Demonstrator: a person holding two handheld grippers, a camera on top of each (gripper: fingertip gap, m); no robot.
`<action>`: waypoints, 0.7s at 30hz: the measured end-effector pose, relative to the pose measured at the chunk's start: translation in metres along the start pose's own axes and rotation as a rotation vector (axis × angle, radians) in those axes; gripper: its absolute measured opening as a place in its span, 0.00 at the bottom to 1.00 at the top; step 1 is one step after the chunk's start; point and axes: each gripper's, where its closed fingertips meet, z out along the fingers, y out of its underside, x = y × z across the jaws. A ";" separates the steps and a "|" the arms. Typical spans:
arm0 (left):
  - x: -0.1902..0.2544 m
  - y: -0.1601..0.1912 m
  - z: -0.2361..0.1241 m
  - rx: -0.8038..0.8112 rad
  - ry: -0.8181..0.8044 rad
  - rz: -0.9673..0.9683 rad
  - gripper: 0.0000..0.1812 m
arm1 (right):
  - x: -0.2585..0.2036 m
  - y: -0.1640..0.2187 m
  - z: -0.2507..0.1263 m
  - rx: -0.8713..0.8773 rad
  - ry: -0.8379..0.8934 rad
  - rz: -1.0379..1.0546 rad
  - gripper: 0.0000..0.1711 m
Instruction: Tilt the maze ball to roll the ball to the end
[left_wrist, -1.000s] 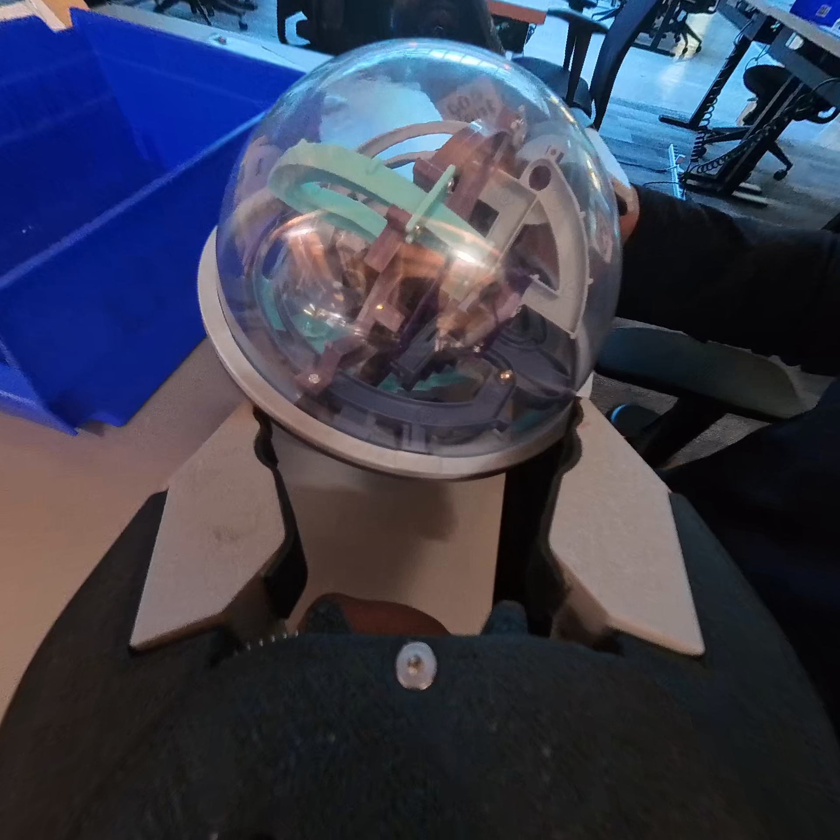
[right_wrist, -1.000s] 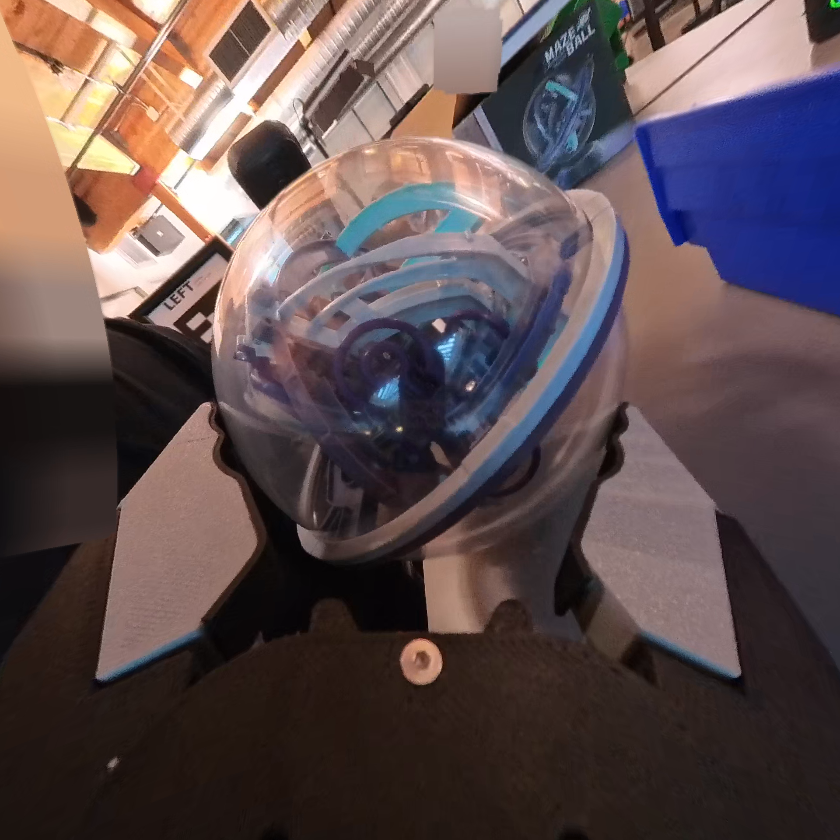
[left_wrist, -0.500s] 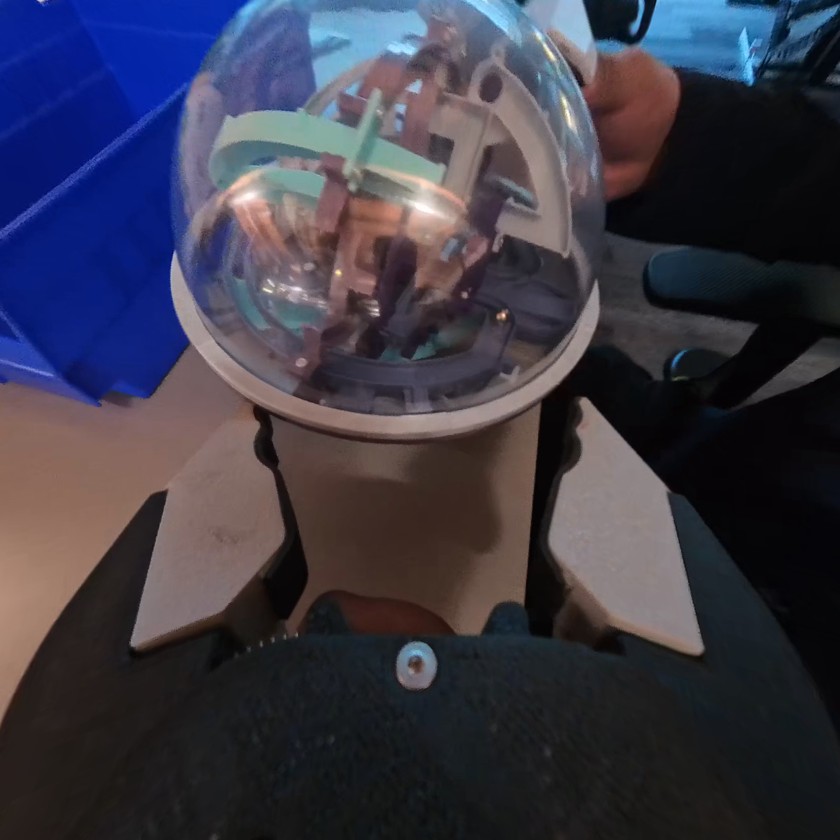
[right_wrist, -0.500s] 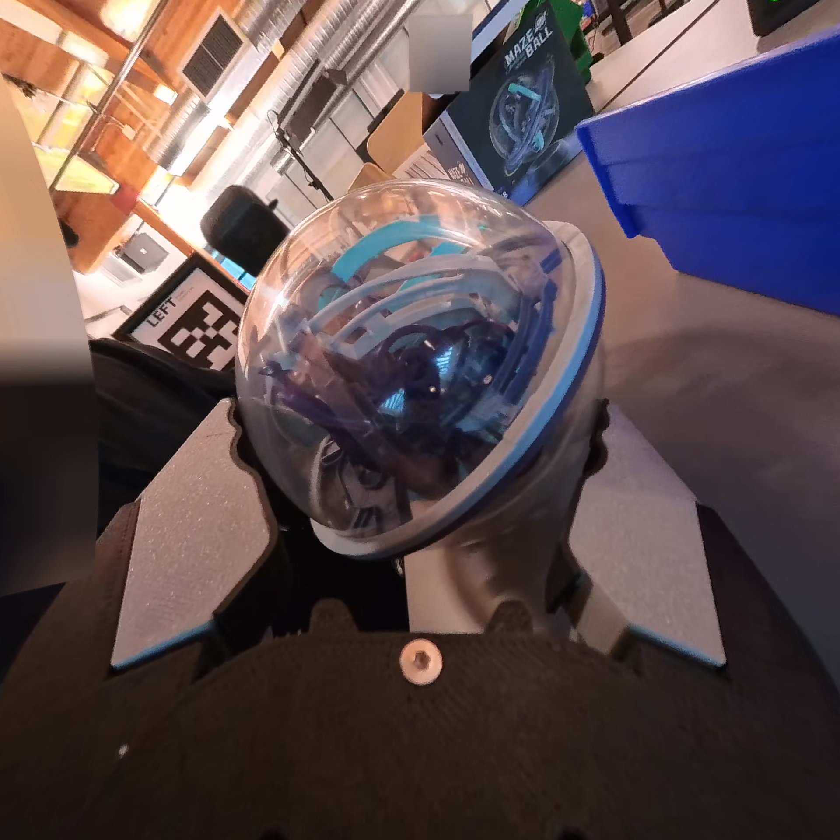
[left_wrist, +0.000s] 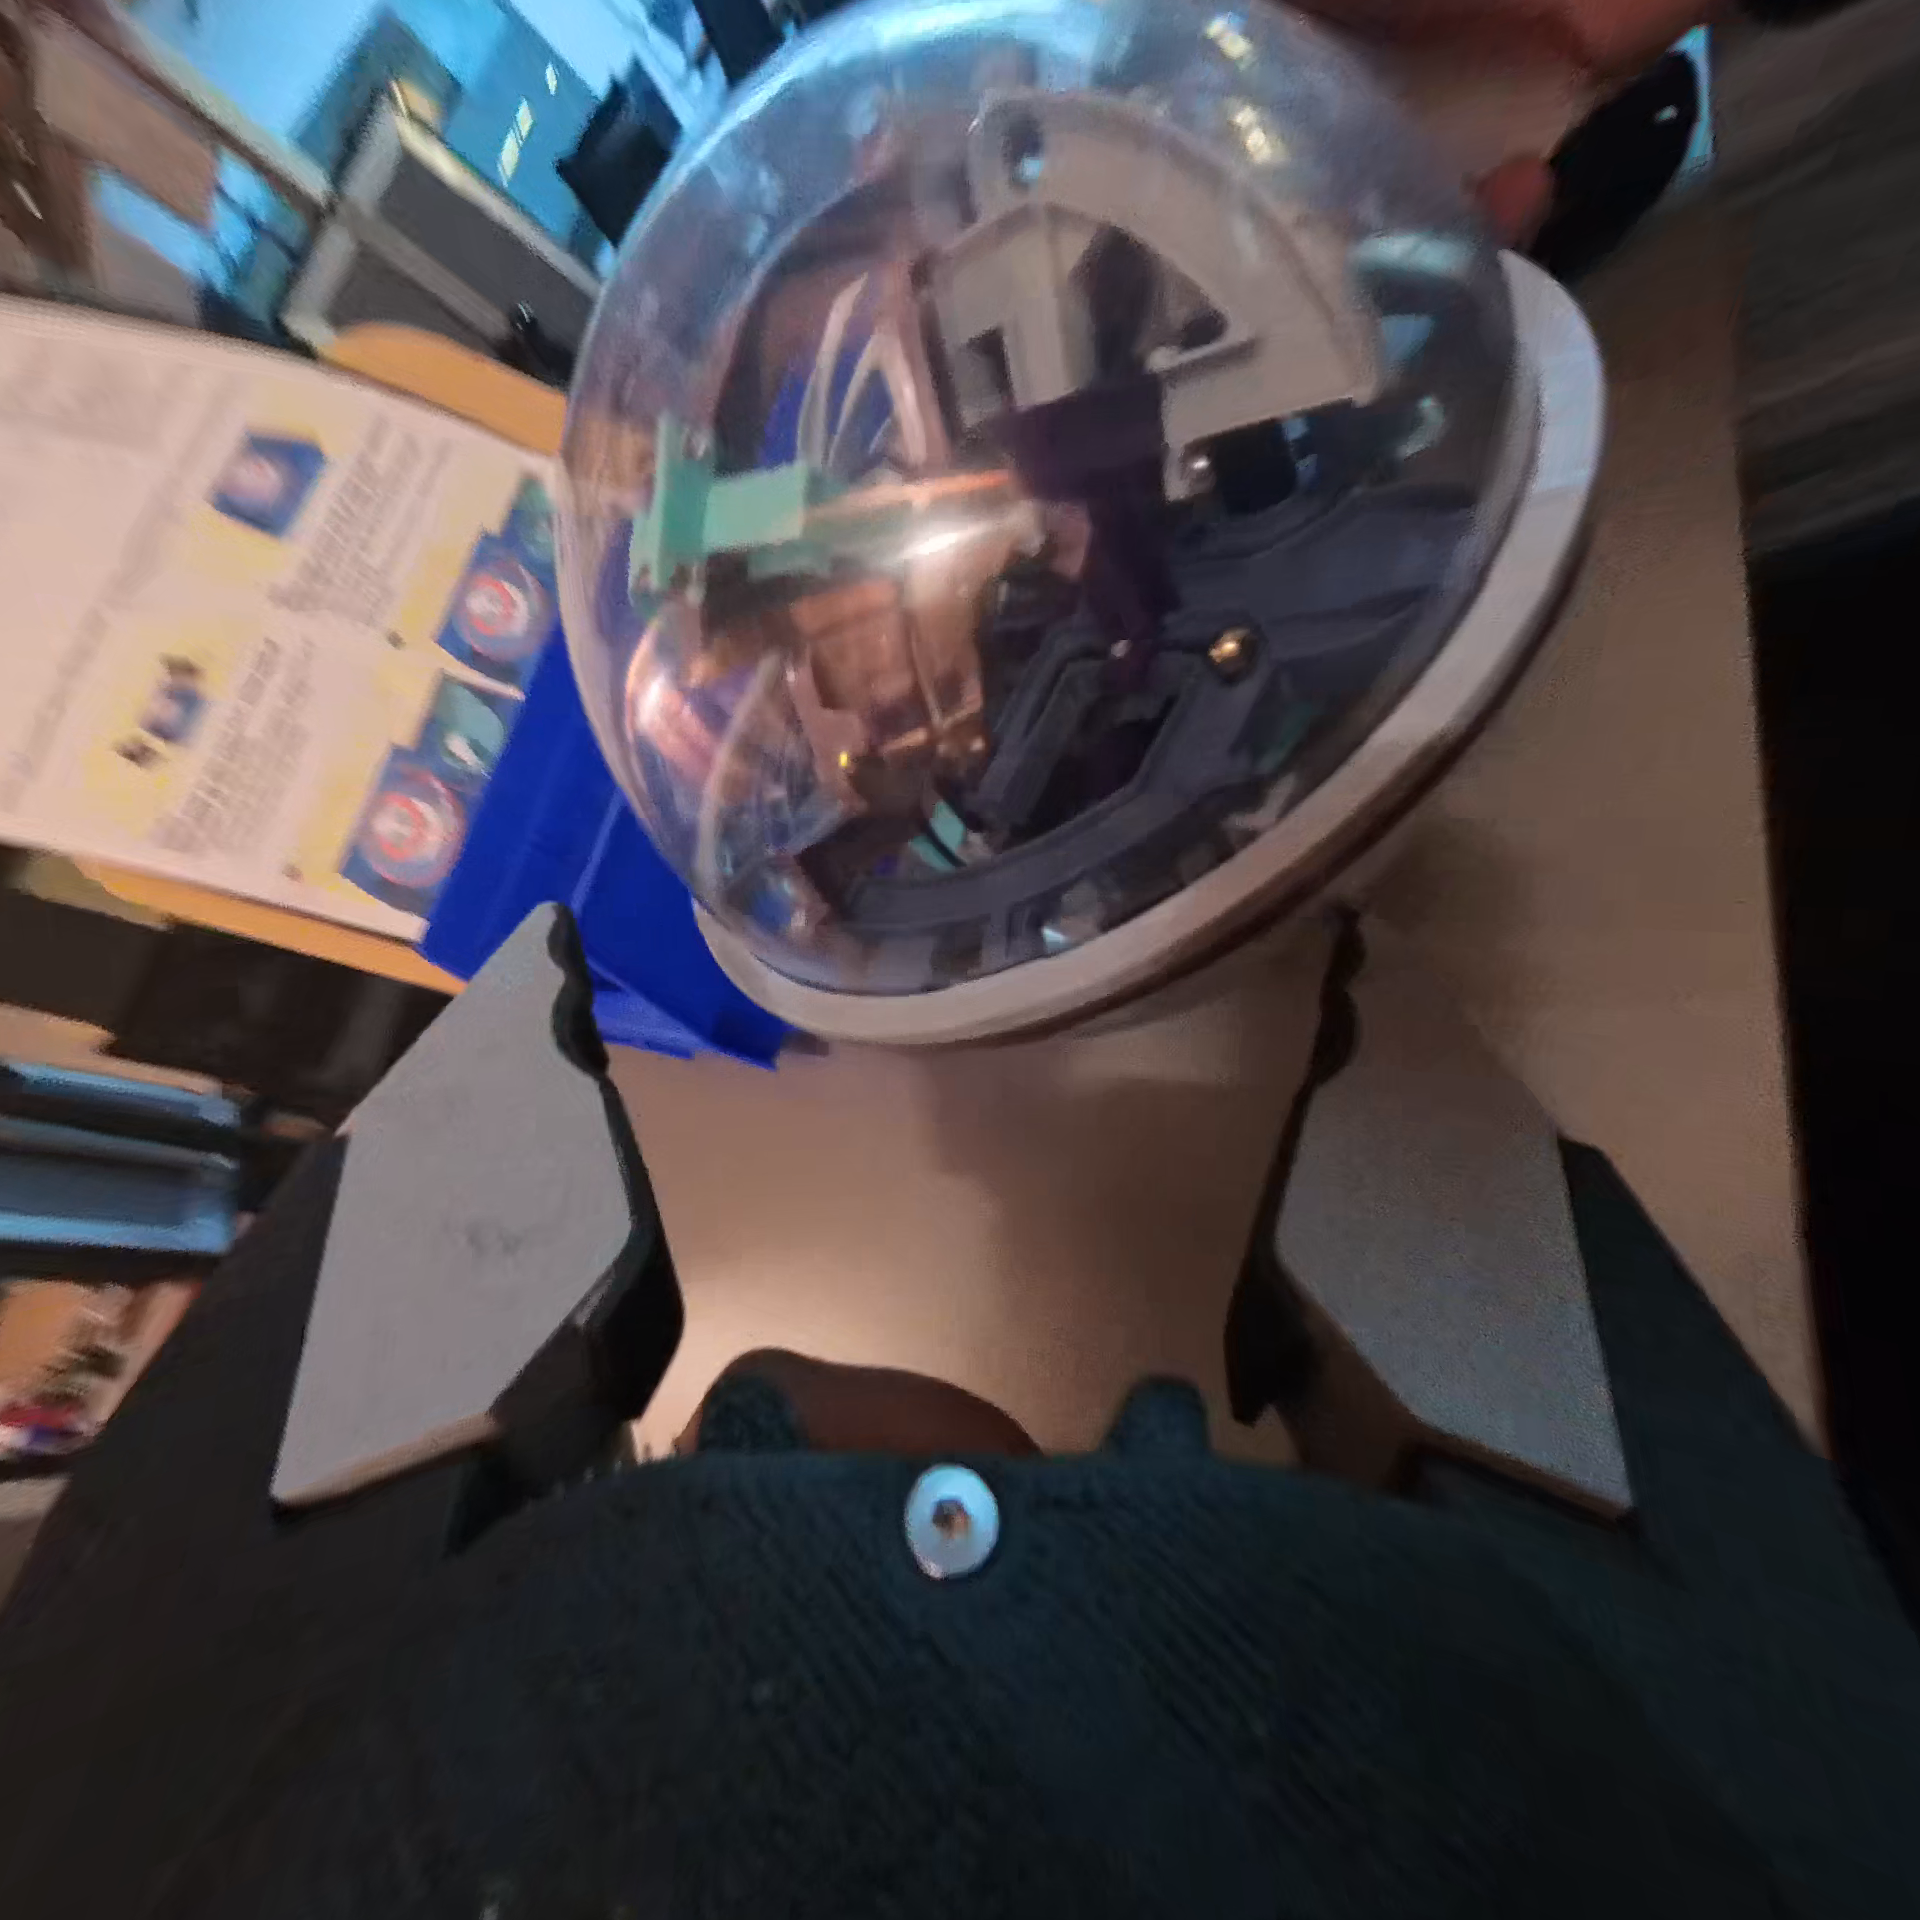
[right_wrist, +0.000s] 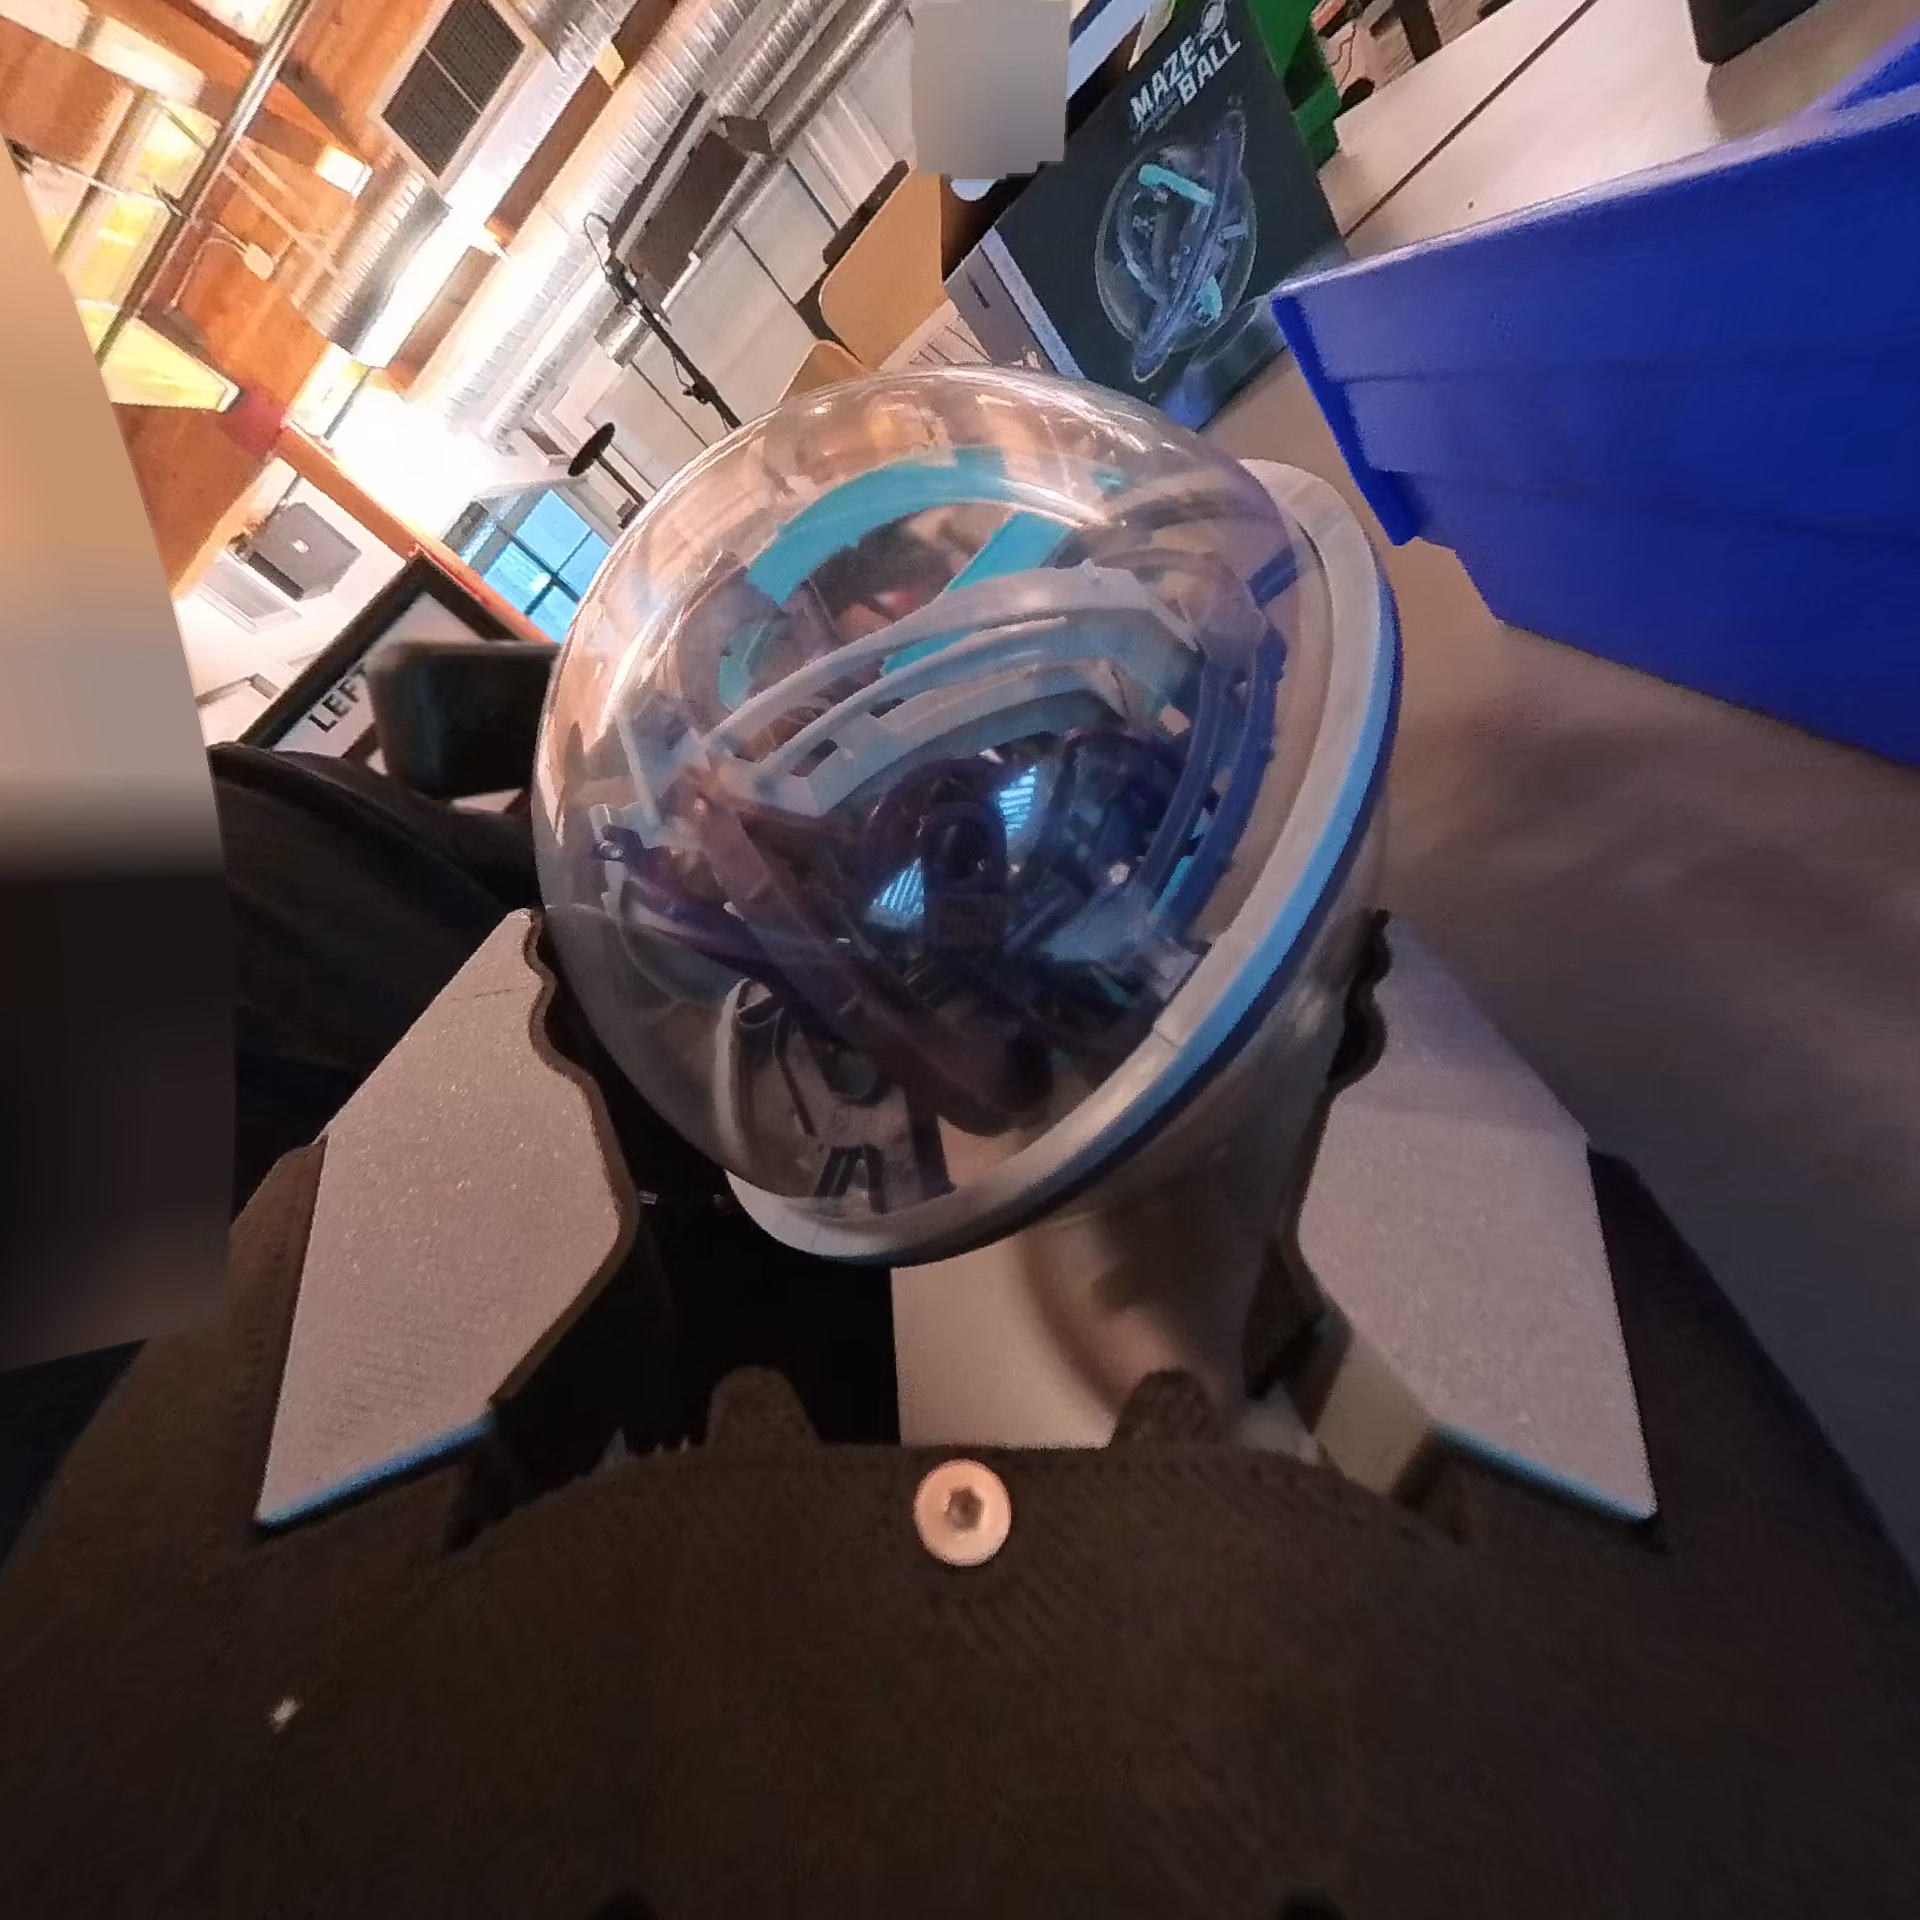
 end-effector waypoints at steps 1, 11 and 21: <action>0.001 -0.005 -0.001 0.023 -0.008 0.073 0.73 | 0.000 0.000 0.000 -0.005 -0.001 -0.001 0.83; 0.001 -0.008 0.007 0.037 0.007 0.253 0.67 | 0.004 0.001 0.003 -0.077 0.078 -0.205 0.90; 0.002 0.000 0.012 0.011 0.052 0.176 0.66 | 0.000 0.004 -0.013 -0.221 0.230 -0.732 0.91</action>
